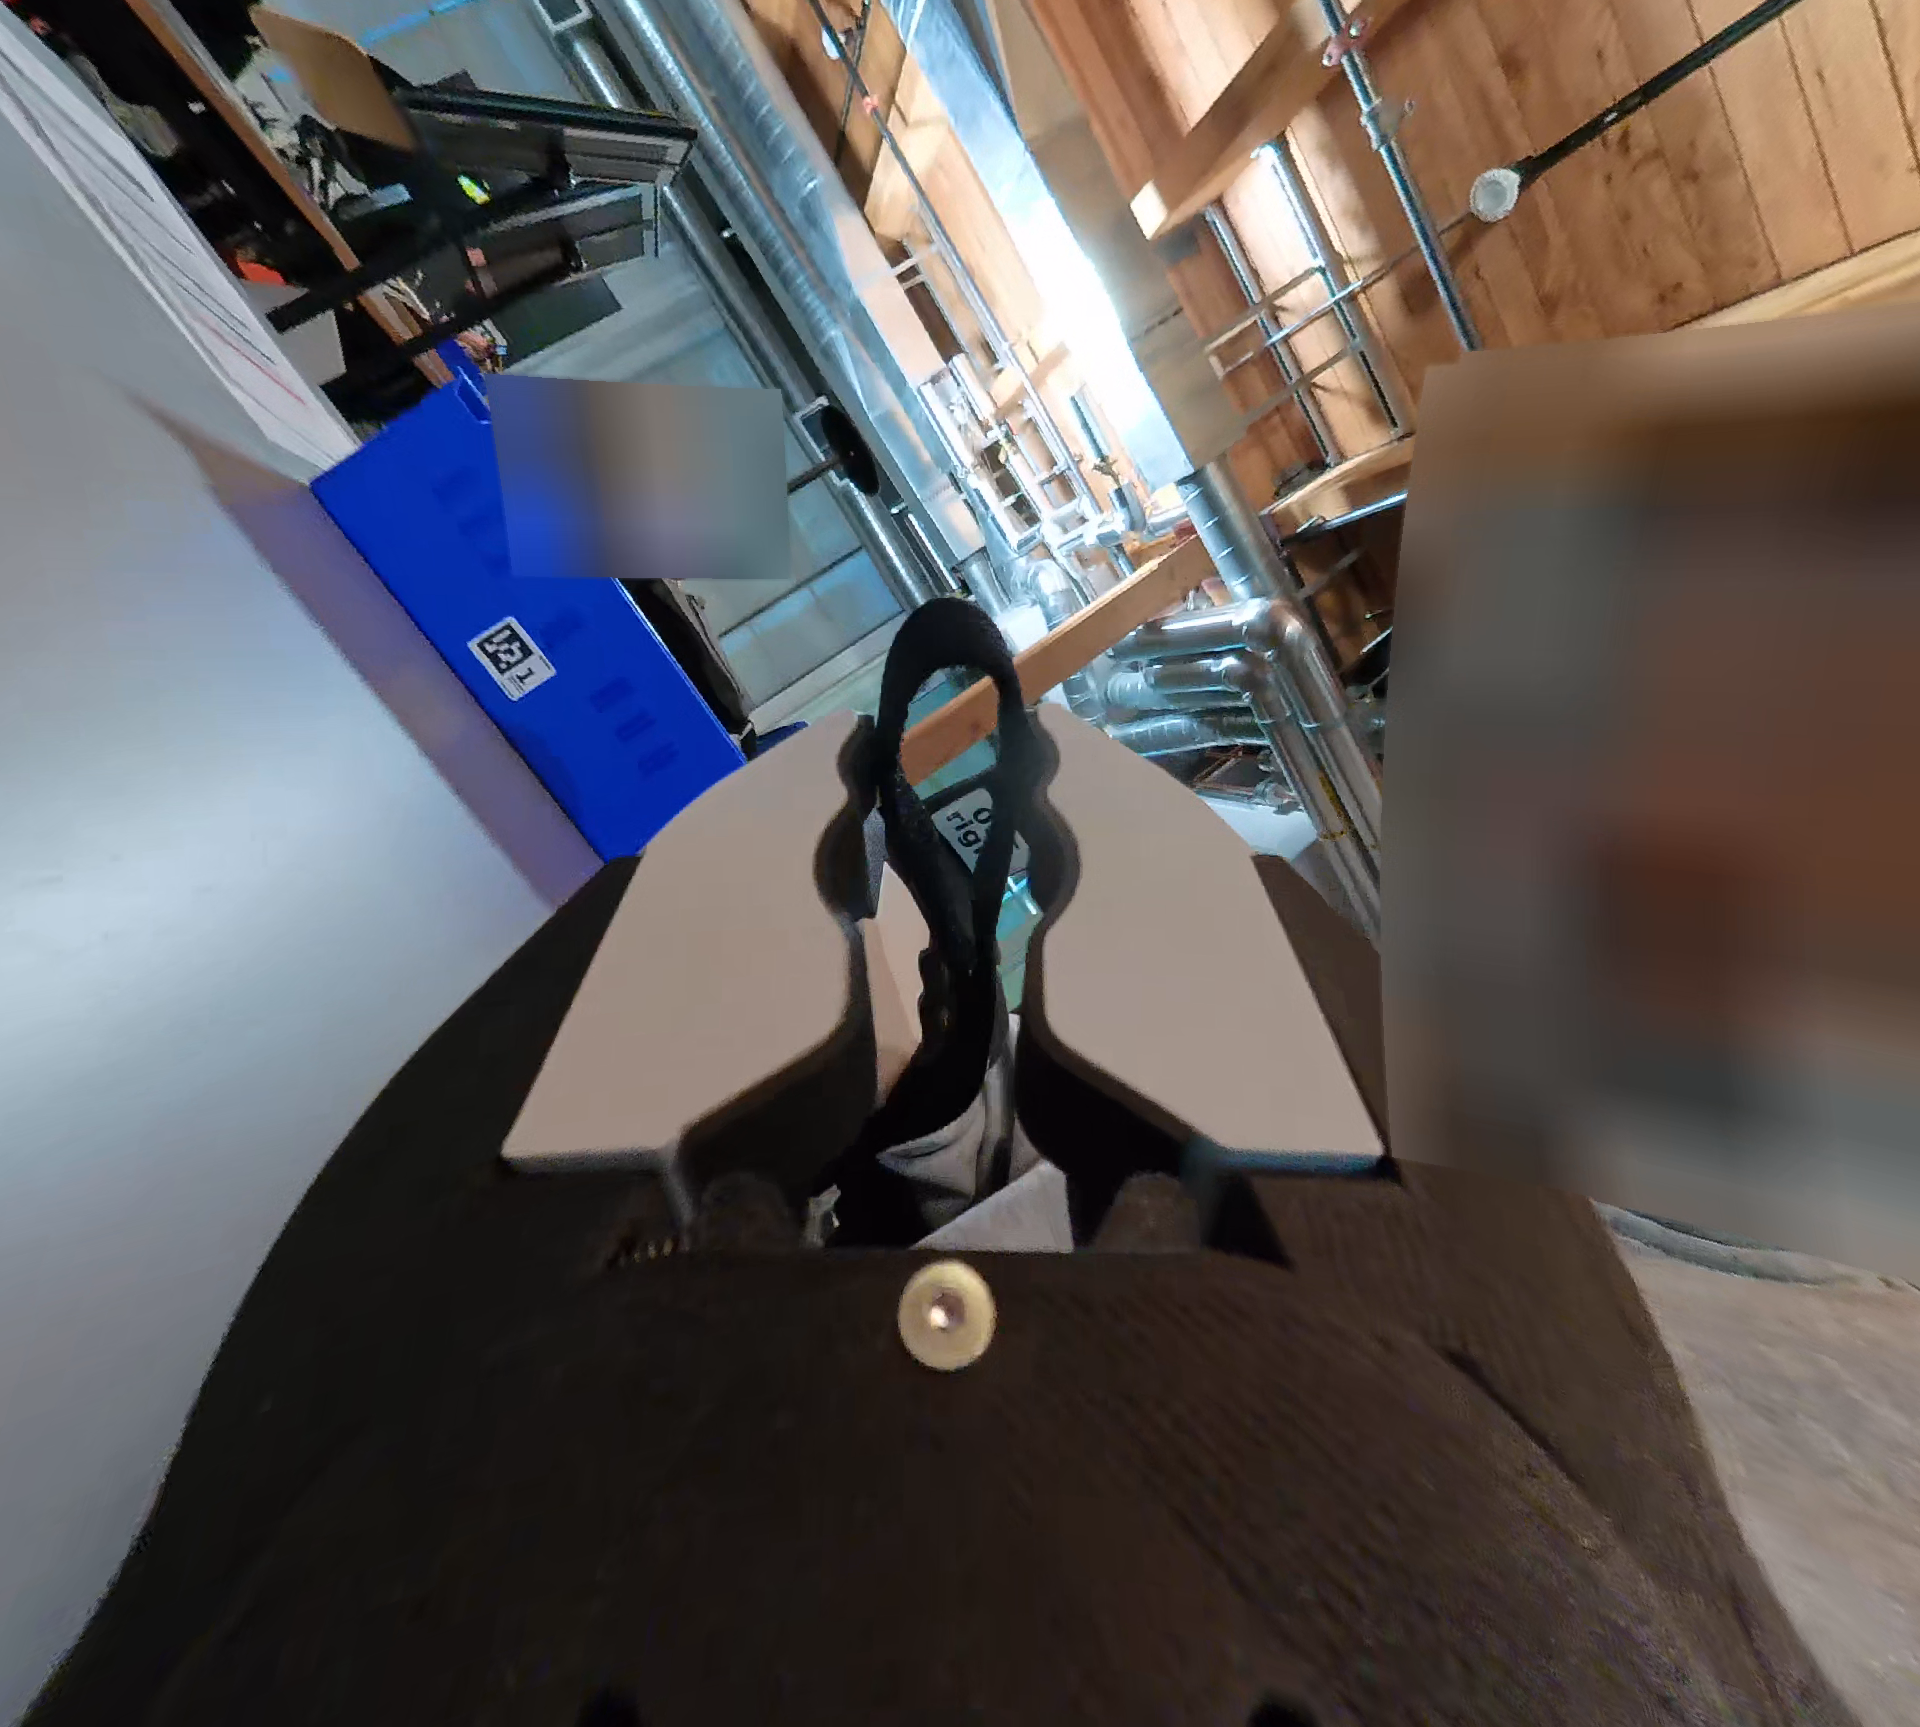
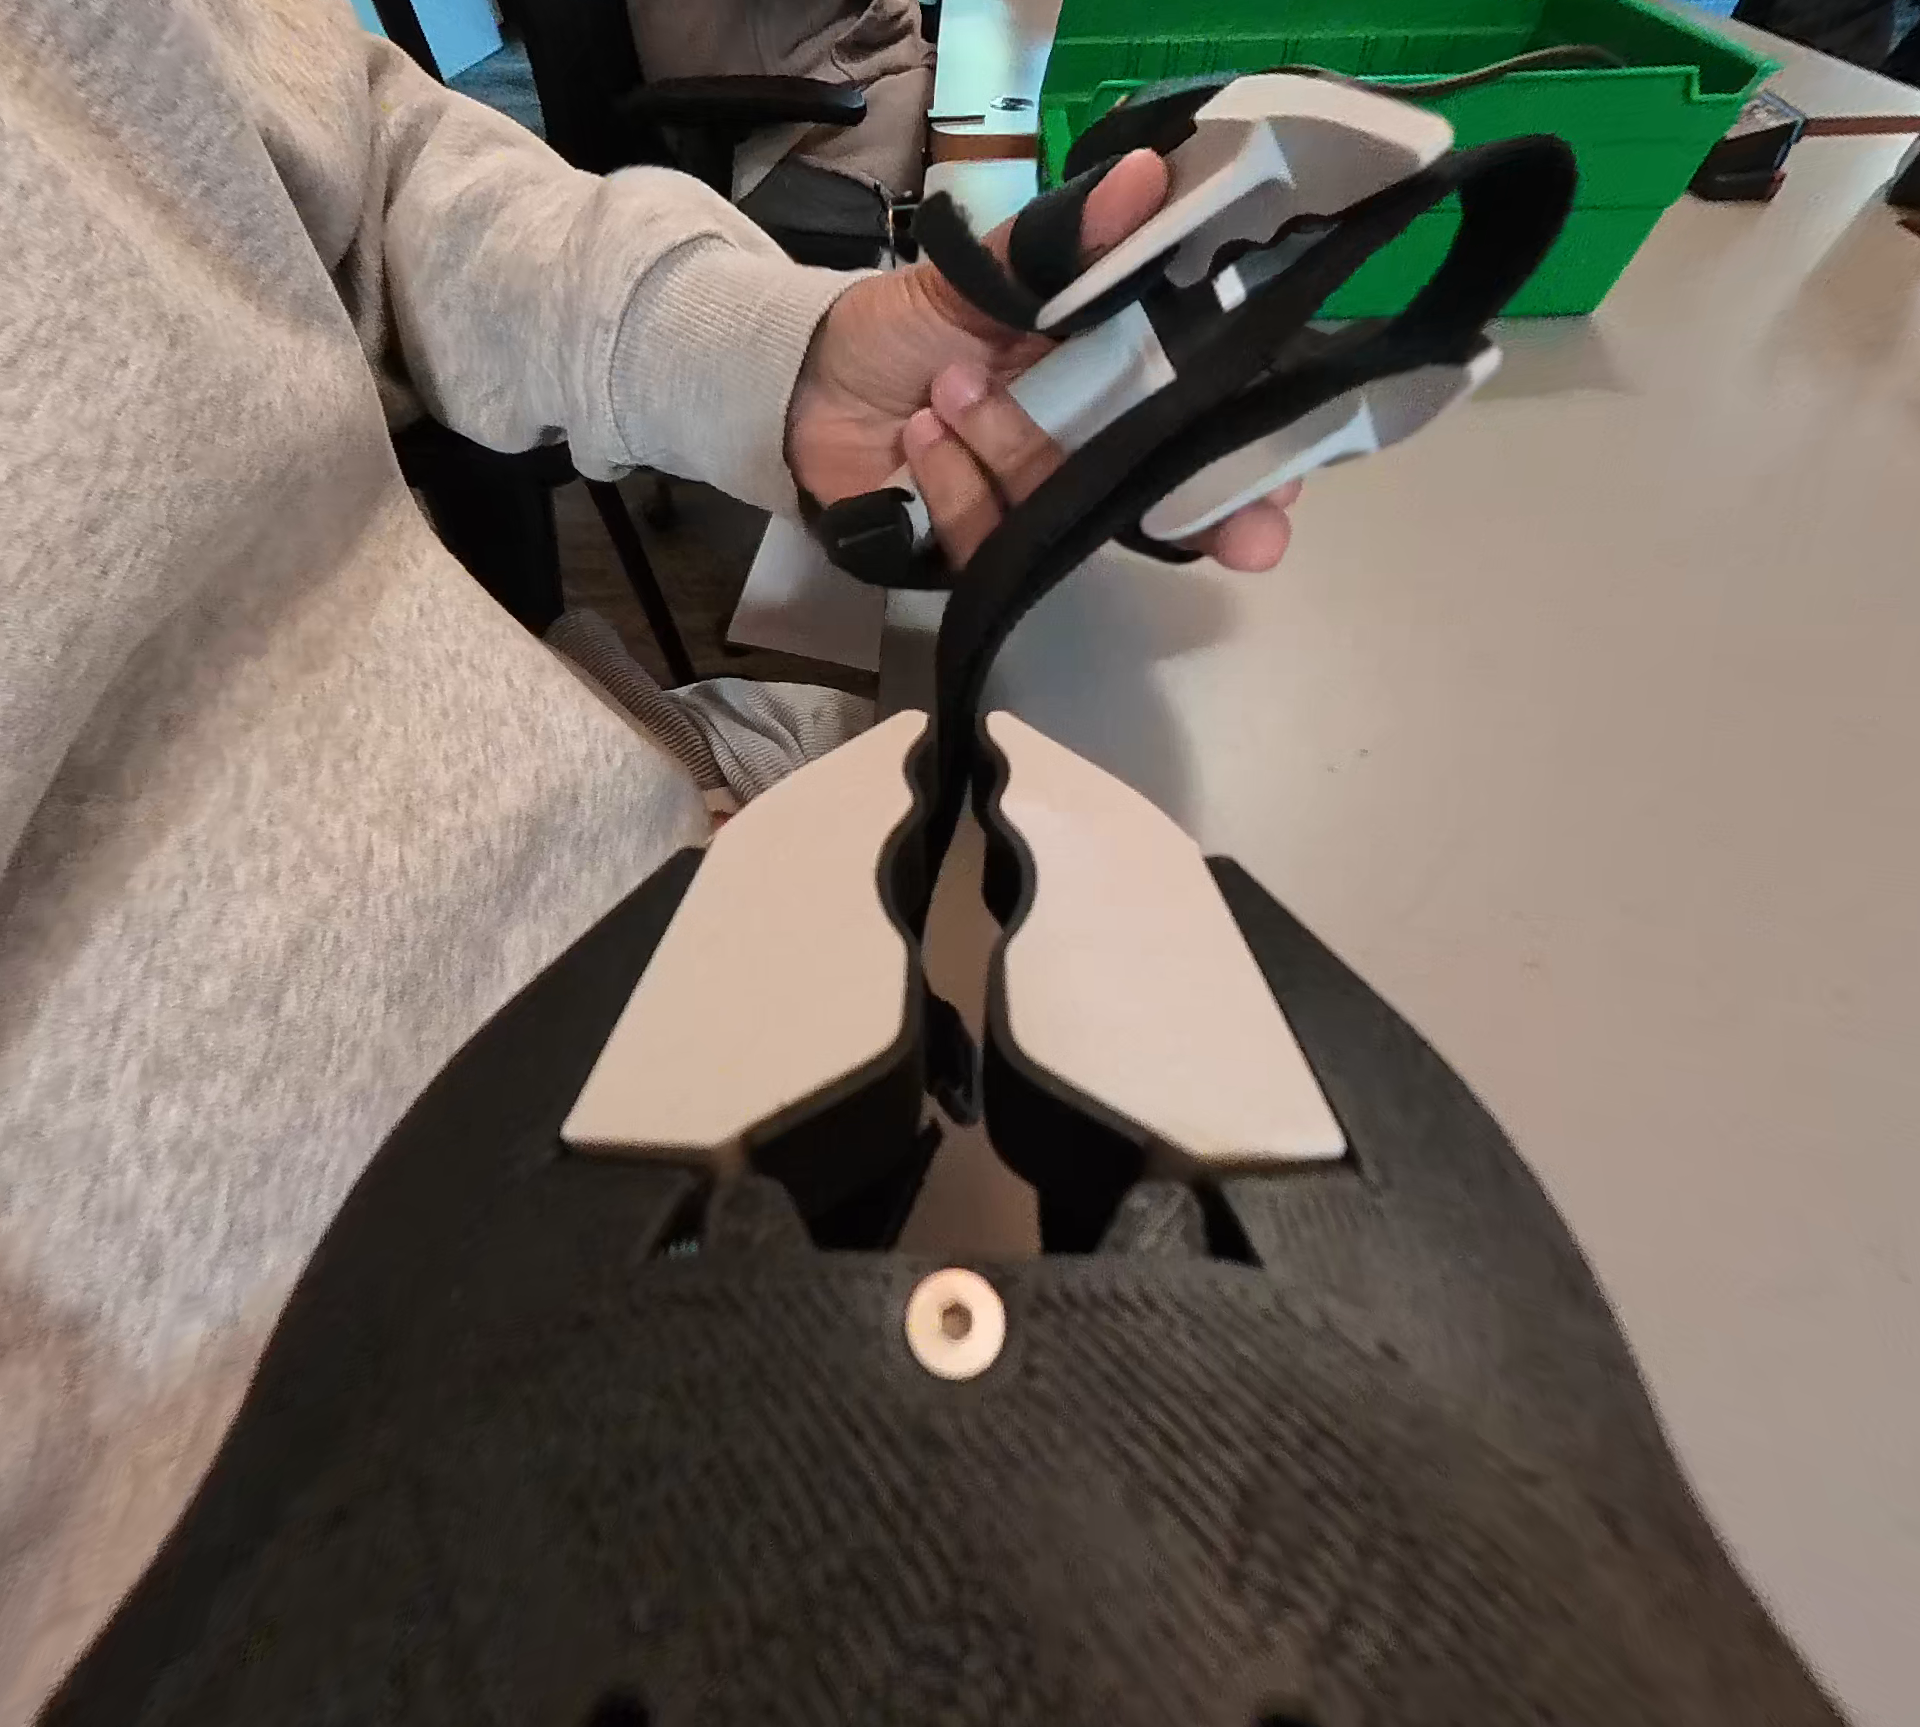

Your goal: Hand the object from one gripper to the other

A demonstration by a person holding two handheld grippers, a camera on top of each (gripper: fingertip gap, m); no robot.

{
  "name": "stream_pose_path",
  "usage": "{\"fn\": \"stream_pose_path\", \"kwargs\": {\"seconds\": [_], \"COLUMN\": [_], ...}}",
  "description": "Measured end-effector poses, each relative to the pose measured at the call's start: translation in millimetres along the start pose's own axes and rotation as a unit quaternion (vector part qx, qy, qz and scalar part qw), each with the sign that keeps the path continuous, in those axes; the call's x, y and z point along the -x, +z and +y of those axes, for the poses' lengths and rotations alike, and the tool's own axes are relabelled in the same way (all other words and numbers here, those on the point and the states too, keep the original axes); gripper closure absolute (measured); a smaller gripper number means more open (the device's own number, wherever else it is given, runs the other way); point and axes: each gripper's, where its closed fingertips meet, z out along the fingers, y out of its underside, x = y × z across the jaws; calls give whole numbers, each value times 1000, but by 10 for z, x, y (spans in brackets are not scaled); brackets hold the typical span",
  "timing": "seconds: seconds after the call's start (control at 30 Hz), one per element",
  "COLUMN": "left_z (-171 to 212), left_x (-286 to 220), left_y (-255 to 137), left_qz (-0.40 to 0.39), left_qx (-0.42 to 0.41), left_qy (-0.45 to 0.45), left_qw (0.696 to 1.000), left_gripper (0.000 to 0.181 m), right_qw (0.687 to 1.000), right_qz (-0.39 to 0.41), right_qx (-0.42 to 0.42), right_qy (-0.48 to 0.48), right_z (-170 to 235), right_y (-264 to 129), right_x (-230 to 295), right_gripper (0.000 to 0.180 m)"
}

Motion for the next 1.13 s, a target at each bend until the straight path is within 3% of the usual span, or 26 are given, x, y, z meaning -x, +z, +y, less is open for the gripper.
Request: {"fn": "stream_pose_path", "kwargs": {"seconds": [0.03,0.33,0.53,0.83,1.13], "left_z": [-1,-42,-120,-120,-105], "left_x": [-1,-82,-158,-268,-425], "left_y": [-6,-12,-31,0,36], "left_qz": [-2,-8,-8,7,43], "left_qx": [2,-6,-24,-21,-21], "left_qy": [6,51,71,76,71], "left_qw": [1000,999,997,997,996], "left_gripper": [158,171,174,173,173], "right_qw": [1000,998,994,984,990], "right_qz": [0,-8,-6,6,8], "right_qx": [-1,6,-35,-83,-11], "right_qy": [4,62,105,155,139], "right_z": [1,86,-8,-83,175], "right_y": [-2,14,-55,-190,-64], "right_x": [-7,-75,-157,-322,-297], "right_gripper": [174,164,149,143,139]}}
